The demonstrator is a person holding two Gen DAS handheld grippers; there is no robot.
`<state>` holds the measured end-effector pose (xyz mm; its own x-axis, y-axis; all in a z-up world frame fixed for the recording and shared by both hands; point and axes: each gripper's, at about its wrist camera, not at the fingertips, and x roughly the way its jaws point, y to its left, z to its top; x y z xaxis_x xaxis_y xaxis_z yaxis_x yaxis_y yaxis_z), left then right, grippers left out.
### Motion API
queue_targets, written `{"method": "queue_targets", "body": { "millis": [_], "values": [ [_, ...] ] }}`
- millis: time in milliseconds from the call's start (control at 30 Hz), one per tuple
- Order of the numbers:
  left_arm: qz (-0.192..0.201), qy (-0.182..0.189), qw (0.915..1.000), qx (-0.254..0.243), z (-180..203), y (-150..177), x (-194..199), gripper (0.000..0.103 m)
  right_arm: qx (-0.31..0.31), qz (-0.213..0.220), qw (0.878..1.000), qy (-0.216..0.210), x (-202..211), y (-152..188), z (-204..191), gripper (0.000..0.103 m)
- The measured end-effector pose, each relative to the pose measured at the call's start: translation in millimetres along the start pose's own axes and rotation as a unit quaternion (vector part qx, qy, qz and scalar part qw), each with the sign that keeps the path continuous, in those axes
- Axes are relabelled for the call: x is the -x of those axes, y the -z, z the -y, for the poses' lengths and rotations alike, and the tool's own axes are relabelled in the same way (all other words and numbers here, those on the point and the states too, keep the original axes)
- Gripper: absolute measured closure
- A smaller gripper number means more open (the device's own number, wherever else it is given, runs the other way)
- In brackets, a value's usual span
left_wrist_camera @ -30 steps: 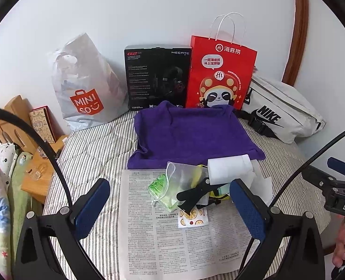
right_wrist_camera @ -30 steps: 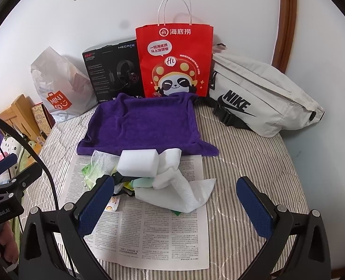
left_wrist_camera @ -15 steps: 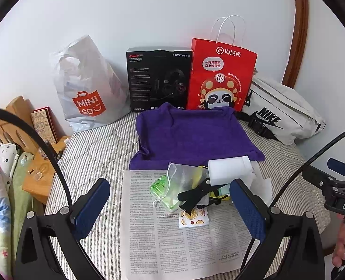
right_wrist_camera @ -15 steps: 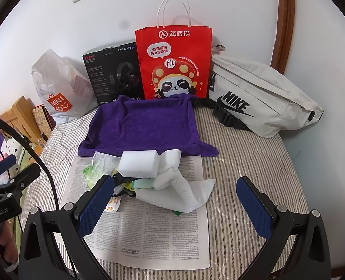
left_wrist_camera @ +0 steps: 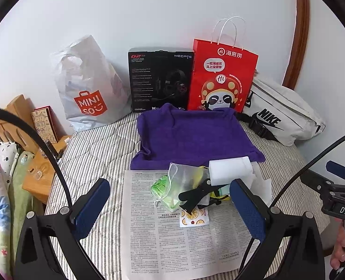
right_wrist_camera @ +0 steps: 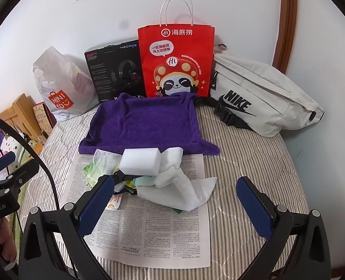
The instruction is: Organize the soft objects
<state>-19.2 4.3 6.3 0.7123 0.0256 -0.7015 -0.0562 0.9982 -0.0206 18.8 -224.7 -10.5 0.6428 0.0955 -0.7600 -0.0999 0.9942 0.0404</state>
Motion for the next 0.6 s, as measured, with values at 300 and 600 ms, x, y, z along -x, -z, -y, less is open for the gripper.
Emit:
{"method": "queue_targets", "body": {
  "millis": [300, 600],
  "values": [
    [-0.002, 0.001, 1.0000, 0.000, -1.2, -0.8, 1.0, 0.000, 0.000, 0.001, 1.000, -0.001, -1.1, 0.2, -2.2, 0.000],
    [-0.004, 0.010, 0.9999, -0.003, -0.6, -1.9, -1.9, 0.000, -0.001, 0.000, 1.000, 0.000, -4.7, -0.4, -0.6, 0.000]
  ]
}}
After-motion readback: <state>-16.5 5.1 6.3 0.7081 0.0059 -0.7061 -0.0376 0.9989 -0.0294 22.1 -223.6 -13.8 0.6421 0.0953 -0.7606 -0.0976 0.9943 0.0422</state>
